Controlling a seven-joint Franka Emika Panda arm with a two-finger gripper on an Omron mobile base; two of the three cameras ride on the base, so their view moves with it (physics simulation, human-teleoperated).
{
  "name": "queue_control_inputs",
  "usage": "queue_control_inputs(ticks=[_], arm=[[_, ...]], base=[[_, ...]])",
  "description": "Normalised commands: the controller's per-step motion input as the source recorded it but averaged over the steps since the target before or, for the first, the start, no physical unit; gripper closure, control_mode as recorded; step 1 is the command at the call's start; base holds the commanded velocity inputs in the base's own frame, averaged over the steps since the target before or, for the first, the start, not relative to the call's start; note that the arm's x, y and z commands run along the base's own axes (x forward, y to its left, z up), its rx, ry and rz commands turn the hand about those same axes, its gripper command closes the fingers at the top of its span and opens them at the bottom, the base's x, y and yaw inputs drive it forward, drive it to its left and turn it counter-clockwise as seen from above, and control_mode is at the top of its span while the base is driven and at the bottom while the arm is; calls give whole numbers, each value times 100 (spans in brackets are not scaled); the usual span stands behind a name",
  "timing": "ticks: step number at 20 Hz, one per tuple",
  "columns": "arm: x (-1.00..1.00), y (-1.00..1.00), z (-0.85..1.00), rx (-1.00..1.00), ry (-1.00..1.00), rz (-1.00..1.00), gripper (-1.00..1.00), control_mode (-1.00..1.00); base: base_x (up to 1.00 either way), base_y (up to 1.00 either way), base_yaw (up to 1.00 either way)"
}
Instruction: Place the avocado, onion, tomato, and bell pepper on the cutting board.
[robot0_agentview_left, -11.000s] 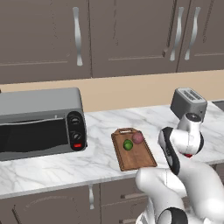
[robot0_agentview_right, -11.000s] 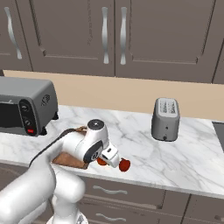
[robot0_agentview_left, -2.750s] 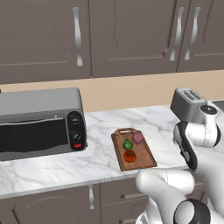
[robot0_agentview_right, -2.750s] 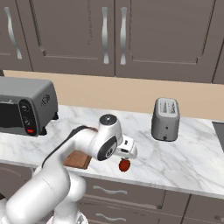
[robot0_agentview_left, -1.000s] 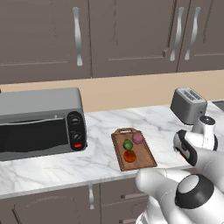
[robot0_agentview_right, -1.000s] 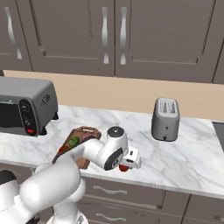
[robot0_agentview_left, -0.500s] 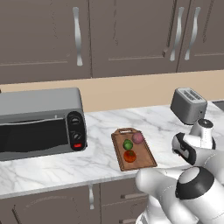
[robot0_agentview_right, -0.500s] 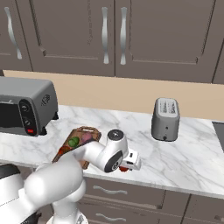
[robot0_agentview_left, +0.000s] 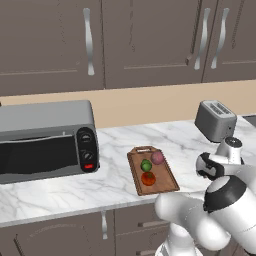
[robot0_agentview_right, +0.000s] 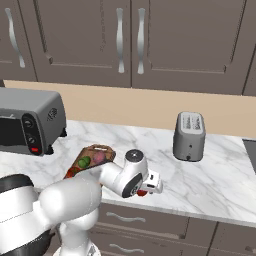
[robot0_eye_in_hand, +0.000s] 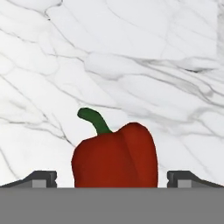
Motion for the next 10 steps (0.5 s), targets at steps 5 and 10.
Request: queue_control_inputs(ticks=[5,10], arm=[[4,-2,-9,0,0,4,-100,-100],[4,0,-15,0,0,4,100,-100]], base=[[0,0,0],[0,0,0]])
